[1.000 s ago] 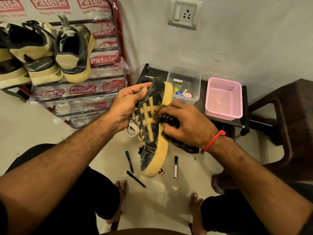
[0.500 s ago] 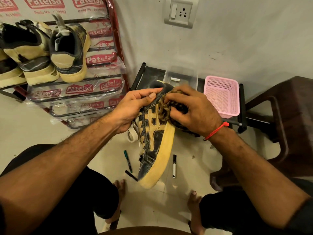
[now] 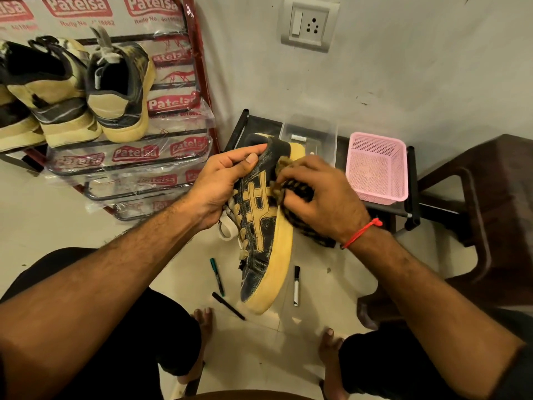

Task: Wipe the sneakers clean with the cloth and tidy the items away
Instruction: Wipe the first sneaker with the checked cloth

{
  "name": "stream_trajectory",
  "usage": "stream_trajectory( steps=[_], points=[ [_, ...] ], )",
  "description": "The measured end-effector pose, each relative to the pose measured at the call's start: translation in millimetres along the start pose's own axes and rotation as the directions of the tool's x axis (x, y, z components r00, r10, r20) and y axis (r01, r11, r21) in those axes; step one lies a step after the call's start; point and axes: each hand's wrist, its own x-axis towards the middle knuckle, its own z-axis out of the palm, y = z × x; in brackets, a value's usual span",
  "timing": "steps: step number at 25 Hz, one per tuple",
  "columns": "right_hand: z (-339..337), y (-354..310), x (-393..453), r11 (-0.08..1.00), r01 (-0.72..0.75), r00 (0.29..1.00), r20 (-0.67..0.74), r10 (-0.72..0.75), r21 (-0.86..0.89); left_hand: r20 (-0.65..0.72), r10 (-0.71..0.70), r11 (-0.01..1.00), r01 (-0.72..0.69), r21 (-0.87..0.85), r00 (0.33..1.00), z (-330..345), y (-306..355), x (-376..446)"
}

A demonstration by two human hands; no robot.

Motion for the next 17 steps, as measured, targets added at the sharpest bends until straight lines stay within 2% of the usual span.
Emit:
stream_trajectory(
  steps=[2, 5, 6, 7, 9, 11, 14, 15, 17],
  points=[
    [6.6, -16.1, -7.4, 0.994, 0.082, 0.982, 0.162, -0.094, 0.078, -0.062, 0.036, 0.998, -0.033, 0.054, 0.997, -2.7, 0.0, 1.0],
    [4.1, -31.7, -13.2, 0.983, 0.142, 0.894, 0.411, -0.178, 0.116, -0.206, 0.048, 0.993, -0.025, 0.113, 0.977, -6.0, 0.9, 5.4],
    [2.5, -34.9, -14.7, 0.985, 0.152, 0.881, 0.442, -0.170, 0.076, -0.279, 0.038, 0.995, -0.011, 0.099, 0.959, -7.6, 2.2, 8.4],
    [0.6, -36.8, -16.2, 0.986, 0.164, 0.895, 0.415, -0.162, 0.030, -0.355, 0.028, 0.997, 0.000, 0.077, 0.934, -10.0, 4.2, 11.8],
    [-2.4, -38.6, -17.4, 0.980, 0.197, 0.961, 0.207, -0.184, -0.044, -0.497, -0.020, 1.000, 0.011, -0.021, 0.868, -15.3, 11.1, 15.9],
    [-2.9, -39.2, -16.4, 0.978, 0.188, 0.980, -0.043, -0.192, -0.088, -0.569, -0.149, 0.986, 0.076, -0.151, 0.809, -24.0, 12.8, 19.5],
    [0.7, -36.4, -15.9, 0.987, 0.124, 0.938, -0.314, -0.149, -0.098, -0.439, -0.385, 0.920, 0.297, -0.257, 0.812, -28.3, 11.3, 15.0],
    [1.3, -33.6, -15.5, 0.990, 0.106, 0.918, -0.373, -0.132, -0.090, -0.380, -0.422, 0.906, 0.372, -0.202, 0.823, -25.1, 10.6, 11.4],
    [0.3, -26.5, -14.5, 0.995, 0.086, 0.878, -0.469, -0.101, -0.054, -0.307, -0.409, 0.905, 0.425, -0.015, 0.860, -16.1, 8.5, 5.7]
  ],
)
